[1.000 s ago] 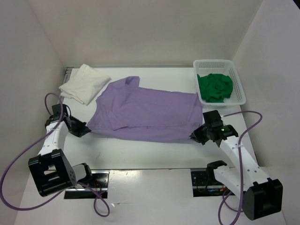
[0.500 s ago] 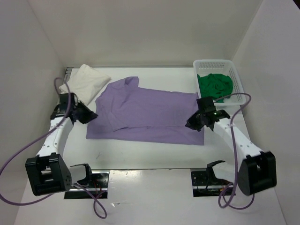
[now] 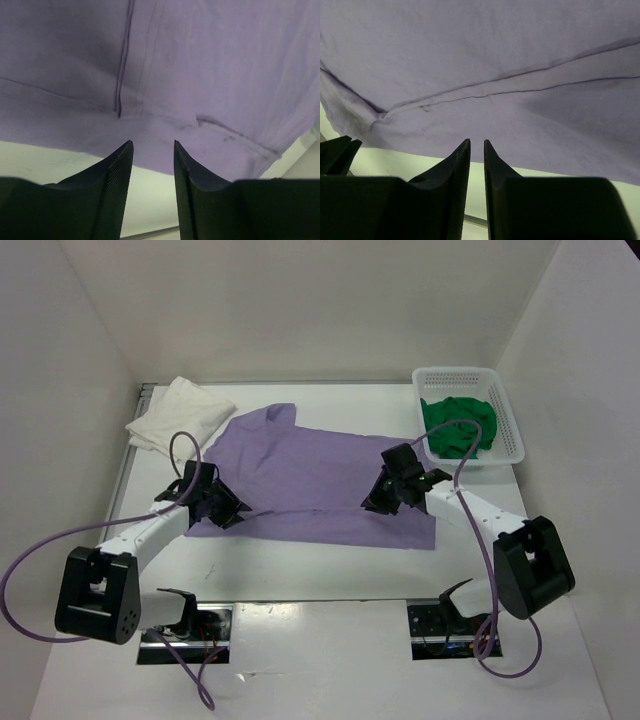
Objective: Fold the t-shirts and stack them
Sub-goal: Fold the flattened tshirt in 1/3 of the way
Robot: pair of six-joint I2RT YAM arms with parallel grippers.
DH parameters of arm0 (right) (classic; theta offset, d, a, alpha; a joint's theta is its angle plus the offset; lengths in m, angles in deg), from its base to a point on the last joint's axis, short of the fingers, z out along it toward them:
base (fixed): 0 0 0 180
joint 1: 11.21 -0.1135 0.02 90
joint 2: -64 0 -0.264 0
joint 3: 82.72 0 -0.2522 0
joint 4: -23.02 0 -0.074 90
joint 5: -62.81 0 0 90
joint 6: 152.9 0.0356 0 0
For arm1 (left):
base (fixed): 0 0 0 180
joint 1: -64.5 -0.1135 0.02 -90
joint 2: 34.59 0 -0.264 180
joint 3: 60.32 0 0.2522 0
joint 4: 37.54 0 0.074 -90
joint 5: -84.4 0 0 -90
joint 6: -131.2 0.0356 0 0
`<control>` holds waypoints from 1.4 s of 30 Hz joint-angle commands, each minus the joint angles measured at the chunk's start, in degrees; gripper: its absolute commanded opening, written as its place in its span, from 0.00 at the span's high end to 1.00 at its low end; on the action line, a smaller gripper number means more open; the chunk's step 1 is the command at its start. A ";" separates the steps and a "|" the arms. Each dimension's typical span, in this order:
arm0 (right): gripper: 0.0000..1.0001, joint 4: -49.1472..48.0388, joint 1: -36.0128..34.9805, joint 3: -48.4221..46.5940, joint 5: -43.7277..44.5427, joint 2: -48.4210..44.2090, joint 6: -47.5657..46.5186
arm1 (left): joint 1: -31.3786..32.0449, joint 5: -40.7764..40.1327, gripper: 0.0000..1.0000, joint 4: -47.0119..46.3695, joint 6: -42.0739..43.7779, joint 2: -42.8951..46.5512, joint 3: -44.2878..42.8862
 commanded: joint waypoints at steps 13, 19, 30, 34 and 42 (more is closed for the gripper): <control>0.73 -2.38 -0.68 0.66 0.12 -5.02 -4.25 | -2.12 -8.69 0.66 -6.31 -6.57 -2.97 2.63; 0.73 -1.86 -0.68 1.19 -0.41 -5.55 -4.78 | -2.12 -7.37 0.69 -7.36 -6.58 -6.74 0.96; 0.71 -1.33 -0.68 0.66 -0.41 -6.60 -5.31 | -2.12 -6.14 0.79 -7.36 -5.35 -8.77 -0.88; 0.71 -2.38 -0.68 0.66 -0.41 -6.60 -5.31 | -2.12 -6.14 0.81 -6.75 -5.35 -7.63 -1.50; 0.71 -2.38 -0.68 0.66 -0.41 -6.60 -5.83 | -1.60 -4.20 0.95 -7.36 -5.35 -9.46 -1.50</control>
